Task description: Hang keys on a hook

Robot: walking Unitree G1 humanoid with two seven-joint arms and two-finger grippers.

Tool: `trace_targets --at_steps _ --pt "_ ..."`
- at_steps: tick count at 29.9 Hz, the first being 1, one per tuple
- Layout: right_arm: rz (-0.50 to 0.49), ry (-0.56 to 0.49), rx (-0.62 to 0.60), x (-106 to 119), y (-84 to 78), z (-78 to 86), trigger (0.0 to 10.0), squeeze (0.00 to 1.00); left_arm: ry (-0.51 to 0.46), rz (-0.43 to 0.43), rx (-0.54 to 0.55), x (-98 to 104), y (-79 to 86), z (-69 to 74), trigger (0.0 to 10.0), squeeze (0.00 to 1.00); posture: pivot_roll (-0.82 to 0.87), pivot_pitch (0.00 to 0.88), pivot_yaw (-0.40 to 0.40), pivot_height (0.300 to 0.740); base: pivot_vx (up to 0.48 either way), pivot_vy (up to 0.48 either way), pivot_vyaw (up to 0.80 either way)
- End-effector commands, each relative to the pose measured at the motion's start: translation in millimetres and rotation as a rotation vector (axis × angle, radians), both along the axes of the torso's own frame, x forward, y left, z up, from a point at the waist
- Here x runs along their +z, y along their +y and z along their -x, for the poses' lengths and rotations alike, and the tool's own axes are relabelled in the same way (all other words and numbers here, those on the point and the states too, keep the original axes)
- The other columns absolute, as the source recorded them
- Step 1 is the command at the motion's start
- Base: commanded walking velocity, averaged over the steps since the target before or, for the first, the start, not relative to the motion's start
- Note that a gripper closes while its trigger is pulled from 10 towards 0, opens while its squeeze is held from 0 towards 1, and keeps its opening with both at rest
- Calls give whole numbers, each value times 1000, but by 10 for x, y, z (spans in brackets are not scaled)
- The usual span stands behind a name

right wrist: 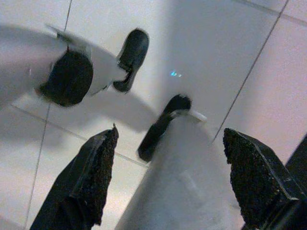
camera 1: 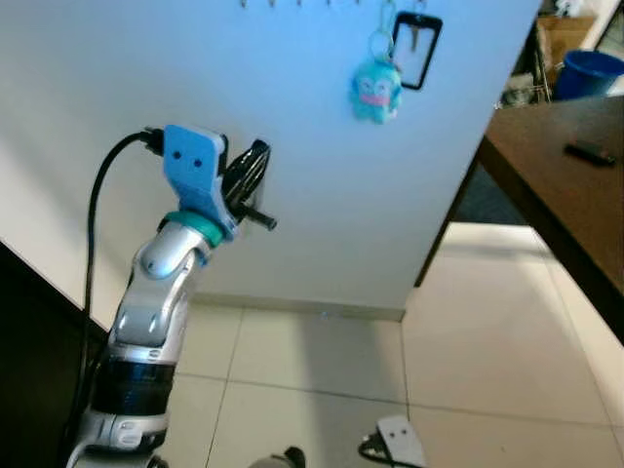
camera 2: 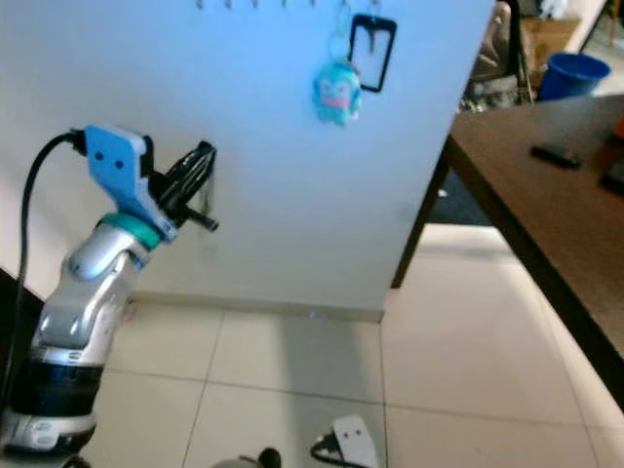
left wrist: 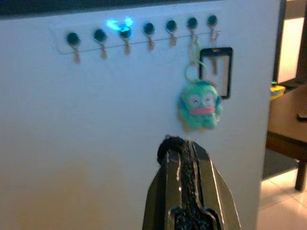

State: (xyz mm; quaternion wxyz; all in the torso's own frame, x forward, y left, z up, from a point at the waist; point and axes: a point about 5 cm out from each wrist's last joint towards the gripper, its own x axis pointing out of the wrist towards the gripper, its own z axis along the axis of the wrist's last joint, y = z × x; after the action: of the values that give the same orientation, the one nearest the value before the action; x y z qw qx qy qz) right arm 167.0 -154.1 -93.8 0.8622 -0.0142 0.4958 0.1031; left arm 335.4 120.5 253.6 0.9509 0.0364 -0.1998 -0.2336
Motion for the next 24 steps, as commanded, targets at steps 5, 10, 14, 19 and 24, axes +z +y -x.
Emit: trace_targets --at_steps 5,10,14,19,24 --pt "0 25 -25 -35 -28 84 10000 0 -7 26 -17 11 -67 -28 10000 0 183 0 100 740 0 0 788" --pt "-2 23 -45 -30 -72 80 10000 0 -49 43 -59 105 -151 -7 10000 0 183 0 78 740 0 0 465" --pt "29 24 -49 -30 -125 81 10000 0 -97 40 -114 188 -220 36 10000 0 179 0 64 740 0 0 0" --pt "29 25 -51 -28 -156 83 10000 0 -143 36 -150 273 -282 73 10000 0 173 0 52 740 230 0 0" --pt "28 25 -55 -24 -179 79 10000 0 -161 43 -162 322 -315 76 10000 0 164 0 49 740 303 0 0"
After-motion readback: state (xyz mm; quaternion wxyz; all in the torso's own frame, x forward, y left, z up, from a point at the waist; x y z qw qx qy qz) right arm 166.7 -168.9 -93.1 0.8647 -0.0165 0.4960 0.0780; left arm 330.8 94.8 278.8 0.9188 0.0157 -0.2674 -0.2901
